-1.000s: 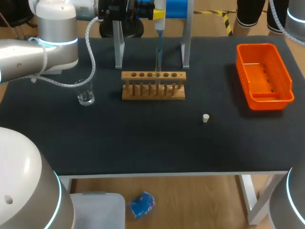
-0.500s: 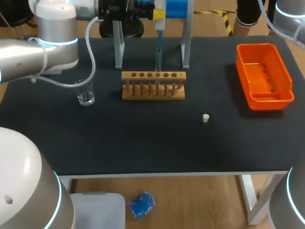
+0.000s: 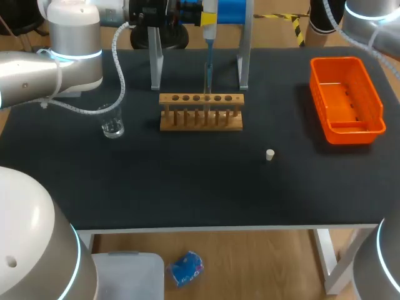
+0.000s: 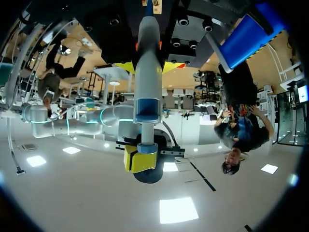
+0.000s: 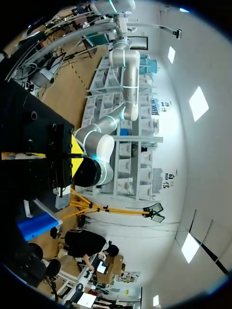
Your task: Invert the test tube, pick up the pipette, mount the tip to pipette, aspirate from beaker and dispense into the tube, eject the tip, return the pipette, and cap with the stopper.
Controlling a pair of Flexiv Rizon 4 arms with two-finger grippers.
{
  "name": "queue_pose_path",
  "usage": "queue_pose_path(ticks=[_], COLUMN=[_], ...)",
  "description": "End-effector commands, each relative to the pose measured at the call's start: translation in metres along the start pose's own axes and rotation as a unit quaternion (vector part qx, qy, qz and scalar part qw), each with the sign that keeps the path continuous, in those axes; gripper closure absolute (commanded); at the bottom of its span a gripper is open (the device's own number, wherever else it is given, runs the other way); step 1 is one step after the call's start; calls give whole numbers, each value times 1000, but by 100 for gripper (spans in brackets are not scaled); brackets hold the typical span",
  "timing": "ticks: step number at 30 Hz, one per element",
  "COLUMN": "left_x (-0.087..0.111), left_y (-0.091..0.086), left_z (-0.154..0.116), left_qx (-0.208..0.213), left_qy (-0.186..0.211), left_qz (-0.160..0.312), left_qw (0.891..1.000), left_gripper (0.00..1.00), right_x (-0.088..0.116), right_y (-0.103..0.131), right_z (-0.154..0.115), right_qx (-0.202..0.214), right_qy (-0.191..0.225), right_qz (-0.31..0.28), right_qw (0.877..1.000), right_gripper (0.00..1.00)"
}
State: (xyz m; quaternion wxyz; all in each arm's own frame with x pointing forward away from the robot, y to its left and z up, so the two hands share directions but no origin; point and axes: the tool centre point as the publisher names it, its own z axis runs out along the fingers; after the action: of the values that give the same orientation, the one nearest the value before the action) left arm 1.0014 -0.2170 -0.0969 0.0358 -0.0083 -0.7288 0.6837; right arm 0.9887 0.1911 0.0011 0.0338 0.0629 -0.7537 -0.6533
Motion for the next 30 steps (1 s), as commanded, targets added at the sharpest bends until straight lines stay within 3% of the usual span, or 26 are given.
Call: queue_pose_path(ticks=[1, 30], left_x=[1, 1], left_y=[0, 0], left_z=[0, 0], left_qx=[0, 0], left_qy=[-1, -1], left_qz=[0, 0], left_qw=[1000, 1000], left_gripper=[100, 100], right_x=[-8, -11], right_y=[-1, -9], right_z=[3, 10], right_qx=[0, -17], right_qy=[9, 24], right_qz=[2, 14], right_qw=[1000, 999], right_gripper=[100, 100])
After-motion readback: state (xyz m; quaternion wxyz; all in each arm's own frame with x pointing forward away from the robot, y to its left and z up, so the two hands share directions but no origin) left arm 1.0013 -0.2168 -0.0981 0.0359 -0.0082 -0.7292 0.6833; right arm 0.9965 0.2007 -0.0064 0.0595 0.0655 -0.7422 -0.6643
